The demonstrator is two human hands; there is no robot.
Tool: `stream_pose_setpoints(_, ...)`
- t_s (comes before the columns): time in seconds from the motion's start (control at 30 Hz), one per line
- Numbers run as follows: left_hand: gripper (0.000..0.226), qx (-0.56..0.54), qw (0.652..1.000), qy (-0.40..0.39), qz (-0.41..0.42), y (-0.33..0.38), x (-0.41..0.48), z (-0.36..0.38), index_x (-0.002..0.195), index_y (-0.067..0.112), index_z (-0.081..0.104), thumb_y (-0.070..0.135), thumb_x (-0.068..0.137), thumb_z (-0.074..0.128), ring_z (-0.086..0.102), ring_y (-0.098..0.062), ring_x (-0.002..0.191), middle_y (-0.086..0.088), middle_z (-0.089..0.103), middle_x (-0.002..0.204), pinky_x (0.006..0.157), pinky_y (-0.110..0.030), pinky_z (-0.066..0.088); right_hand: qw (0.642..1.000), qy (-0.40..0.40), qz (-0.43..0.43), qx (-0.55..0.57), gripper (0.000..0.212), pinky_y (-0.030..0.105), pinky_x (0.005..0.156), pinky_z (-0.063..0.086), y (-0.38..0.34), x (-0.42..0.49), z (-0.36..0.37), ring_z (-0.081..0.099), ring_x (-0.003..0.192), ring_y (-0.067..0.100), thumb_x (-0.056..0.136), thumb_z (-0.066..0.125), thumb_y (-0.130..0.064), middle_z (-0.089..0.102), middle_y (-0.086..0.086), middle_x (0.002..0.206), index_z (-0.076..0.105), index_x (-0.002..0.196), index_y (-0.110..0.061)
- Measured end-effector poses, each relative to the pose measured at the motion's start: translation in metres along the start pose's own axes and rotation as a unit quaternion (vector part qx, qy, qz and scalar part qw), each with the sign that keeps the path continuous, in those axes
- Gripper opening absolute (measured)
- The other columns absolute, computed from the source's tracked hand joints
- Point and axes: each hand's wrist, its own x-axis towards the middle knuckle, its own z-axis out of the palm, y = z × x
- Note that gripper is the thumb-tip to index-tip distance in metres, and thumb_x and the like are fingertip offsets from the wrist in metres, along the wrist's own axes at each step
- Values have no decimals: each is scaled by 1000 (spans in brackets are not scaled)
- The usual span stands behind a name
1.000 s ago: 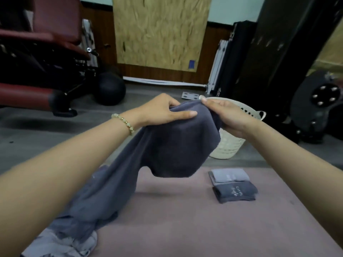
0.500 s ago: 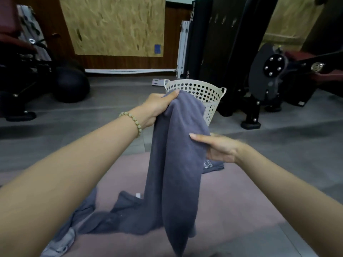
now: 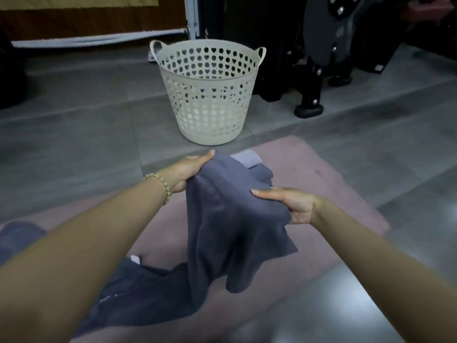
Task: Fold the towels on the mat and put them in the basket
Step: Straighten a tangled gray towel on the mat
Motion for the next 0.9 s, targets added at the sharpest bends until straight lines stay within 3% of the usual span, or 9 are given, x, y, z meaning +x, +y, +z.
stream_pose_setpoints(0.07,34,-6,999,-32,-1,-5,31,12,113,17,62,41,92,53,66,-3,83,5,69,101,66,-14,53,1000,12,2,-1,29,25,72,57,3,15,-29,70,85,15,78,62,-28,73,4,99,67,103,-14)
stream_pose_setpoints(0.17,40,5,999,-34,24,-12,85,24,127,15,55,37,94,53,62,-4,96,6,64,117,81,-15,46,999,29,-7,19,34,23,68,57,4,45,-75,71,85,15,78,63,-29,73,5,100,67,105,-10)
stream_pose_setpoints(0.3,41,156,979,80,100,-53,161,38,131,8,51,22,93,57,56,-19,112,-4,57,117,81,-11,42,989,128,-37,67,27,25,78,55,42,113,-132,67,92,16,93,56,-24,70,6,108,65,111,-7)
stream_pose_setpoints(0.43,50,471,854,101,198,-139,209,46,140,11,40,27,94,53,39,-31,129,-13,43,141,109,-31,27,936,350,-32,-30,25,20,68,44,137,166,-172,53,83,18,94,57,-21,55,12,105,53,115,-8)
stream_pose_setpoints(0.53,54,609,749,22,259,-186,218,62,146,15,31,39,97,31,29,-25,139,-7,30,153,114,-34,16,905,415,-17,-98,45,25,84,45,204,177,-186,55,93,21,87,67,-21,59,10,106,49,123,-1)
stream_pose_setpoints(0.6,54,653,712,-6,259,-200,226,71,150,20,18,41,100,25,15,-22,145,-2,12,159,117,-35,7,893,423,-37,-149,38,24,79,45,223,175,-189,57,87,21,83,71,-24,61,4,94,55,112,-7)
stream_pose_setpoints(0.67,58,673,703,-9,231,-205,233,74,151,23,8,43,101,27,6,-20,147,0,2,160,117,-35,3,881,421,-27,-213,31,24,70,42,228,173,-190,56,80,21,80,74,-31,59,-2,83,55,96,-13)
stream_pose_setpoints(0.8,64,668,719,-28,190,-200,242,84,151,26,2,52,97,26,9,-22,146,-2,4,160,119,-37,6,842,365,67,-391,35,30,64,41,231,168,-193,53,74,22,80,66,-50,56,-2,75,50,80,-19)
stream_pose_setpoints(0.9,66,658,733,-47,168,-193,247,87,151,26,3,53,97,27,10,-23,146,-2,5,160,119,-36,9,900,350,10,-261,32,19,51,38,230,158,-191,48,66,18,89,63,-35,51,-2,66,44,71,-17)
